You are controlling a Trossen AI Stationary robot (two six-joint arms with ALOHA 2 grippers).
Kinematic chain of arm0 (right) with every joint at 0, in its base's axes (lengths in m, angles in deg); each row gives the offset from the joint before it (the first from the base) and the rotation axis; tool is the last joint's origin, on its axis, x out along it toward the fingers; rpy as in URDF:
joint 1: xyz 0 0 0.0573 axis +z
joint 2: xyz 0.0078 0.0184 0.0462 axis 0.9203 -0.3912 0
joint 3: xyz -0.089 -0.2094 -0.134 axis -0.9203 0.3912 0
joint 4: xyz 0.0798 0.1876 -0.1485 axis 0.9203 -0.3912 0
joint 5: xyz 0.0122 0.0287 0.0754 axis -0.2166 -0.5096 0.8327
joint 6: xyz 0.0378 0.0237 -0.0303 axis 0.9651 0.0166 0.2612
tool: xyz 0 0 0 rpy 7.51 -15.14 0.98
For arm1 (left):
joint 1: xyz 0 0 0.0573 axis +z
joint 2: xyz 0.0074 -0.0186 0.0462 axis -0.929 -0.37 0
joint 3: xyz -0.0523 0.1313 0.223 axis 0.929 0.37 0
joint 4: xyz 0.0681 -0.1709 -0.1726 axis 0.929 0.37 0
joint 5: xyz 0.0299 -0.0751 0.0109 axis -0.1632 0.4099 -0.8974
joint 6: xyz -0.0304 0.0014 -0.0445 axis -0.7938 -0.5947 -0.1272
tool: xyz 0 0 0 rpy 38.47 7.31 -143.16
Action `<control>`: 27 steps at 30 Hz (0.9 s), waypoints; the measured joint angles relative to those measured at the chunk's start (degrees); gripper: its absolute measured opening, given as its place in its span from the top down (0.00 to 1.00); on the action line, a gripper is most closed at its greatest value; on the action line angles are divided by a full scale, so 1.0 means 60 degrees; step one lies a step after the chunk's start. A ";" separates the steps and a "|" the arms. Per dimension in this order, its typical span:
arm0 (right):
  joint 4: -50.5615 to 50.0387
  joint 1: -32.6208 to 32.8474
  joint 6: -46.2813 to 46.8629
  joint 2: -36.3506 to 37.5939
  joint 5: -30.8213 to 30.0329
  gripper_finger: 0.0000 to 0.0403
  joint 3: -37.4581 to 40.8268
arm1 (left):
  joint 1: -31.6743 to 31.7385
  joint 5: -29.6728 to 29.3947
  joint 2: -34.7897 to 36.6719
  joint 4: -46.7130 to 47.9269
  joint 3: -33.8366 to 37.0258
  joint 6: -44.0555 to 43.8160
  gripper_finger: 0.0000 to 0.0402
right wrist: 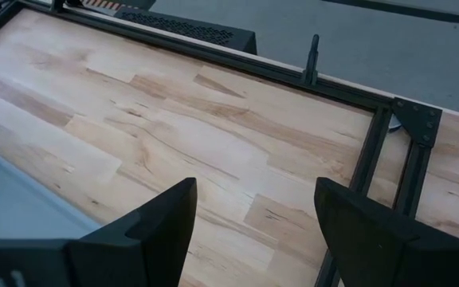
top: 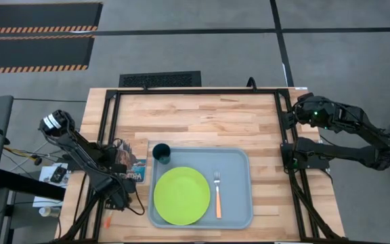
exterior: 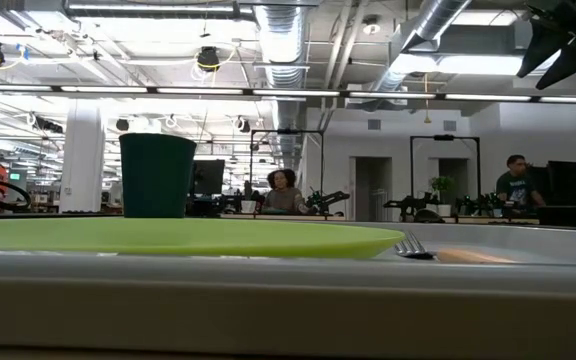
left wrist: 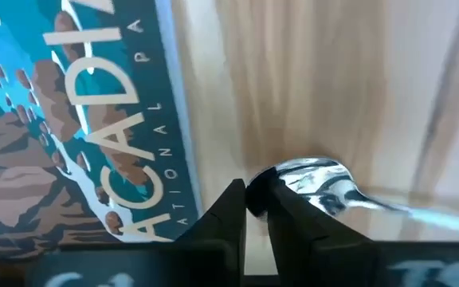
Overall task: Pick and place plate/cup/fork/spoon on tray
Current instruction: Put the orange spoon on the gray serving tray to the right of the orange fork
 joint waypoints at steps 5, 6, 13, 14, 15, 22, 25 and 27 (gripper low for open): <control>0.0000 -0.0001 0.0000 -0.0003 0.0000 0.30 0.0000 | 0.0267 0.0318 -0.0013 0.0117 0.0023 -0.0144 0.98; 0.0000 0.0000 0.0000 -0.0003 0.0000 0.30 0.0000 | 0.0319 0.0378 -0.0020 0.0117 0.0026 -0.0221 0.99; 0.0000 -0.0001 -0.0007 -0.0002 -0.0004 0.30 0.0000 | 0.0705 0.0073 -0.0031 0.0215 -0.0224 -0.0554 1.00; 0.0000 -0.0004 -0.0007 0.0000 -0.0001 0.30 0.0000 | 0.0776 0.0032 -0.0031 0.0250 -0.0262 -0.0626 1.00; 0.0000 -0.0004 -0.0007 -0.0003 0.0000 0.30 0.0000 | 0.0834 -0.0036 -0.0031 0.0249 -0.0289 -0.0739 1.00; 0.0000 -0.0001 -0.0015 -0.0003 -0.0001 0.30 0.0000 | 0.1220 -0.0526 -0.0031 0.0307 -0.0331 -0.1883 1.00; 0.0000 -0.0003 -0.0018 -0.0001 -0.0001 0.30 0.0000 | 0.1322 -0.0679 -0.0031 0.0303 -0.0334 -0.2624 1.00; 0.0000 -0.0001 -0.0022 -0.0003 -0.0001 0.30 0.0000 | 0.1340 -0.0819 -0.0031 0.0304 -0.0342 -0.3150 1.00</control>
